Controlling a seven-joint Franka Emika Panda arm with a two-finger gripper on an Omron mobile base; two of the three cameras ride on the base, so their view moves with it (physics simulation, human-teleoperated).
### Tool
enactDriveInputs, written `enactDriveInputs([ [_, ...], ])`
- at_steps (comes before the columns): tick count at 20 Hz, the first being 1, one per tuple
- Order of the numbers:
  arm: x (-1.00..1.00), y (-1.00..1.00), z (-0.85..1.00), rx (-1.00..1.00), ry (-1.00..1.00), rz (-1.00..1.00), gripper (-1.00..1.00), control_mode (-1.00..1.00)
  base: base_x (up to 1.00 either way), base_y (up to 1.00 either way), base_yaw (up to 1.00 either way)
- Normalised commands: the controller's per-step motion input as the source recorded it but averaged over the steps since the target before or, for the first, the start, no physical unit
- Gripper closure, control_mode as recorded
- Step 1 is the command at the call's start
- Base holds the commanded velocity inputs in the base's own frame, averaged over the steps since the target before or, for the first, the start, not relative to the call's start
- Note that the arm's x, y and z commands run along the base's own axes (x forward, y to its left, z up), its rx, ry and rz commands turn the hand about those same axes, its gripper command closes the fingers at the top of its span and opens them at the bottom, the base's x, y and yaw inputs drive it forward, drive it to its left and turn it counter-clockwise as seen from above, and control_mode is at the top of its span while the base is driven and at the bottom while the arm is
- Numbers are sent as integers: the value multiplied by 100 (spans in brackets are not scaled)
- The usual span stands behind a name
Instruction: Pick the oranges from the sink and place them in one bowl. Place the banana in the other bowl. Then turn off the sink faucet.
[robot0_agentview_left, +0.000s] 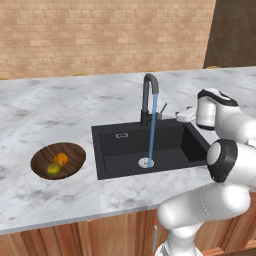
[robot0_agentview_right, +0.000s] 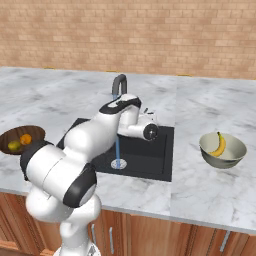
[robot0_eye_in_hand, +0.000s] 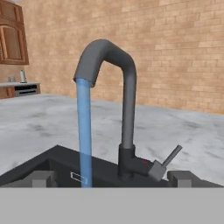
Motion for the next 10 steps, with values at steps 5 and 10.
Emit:
enactDriveInputs([
  [5,29,-1,-2,0,0,0,-100,-100,0,0,0],
  [10,25,-5,-12,0,0,0,-100,-100,0,0,0],
])
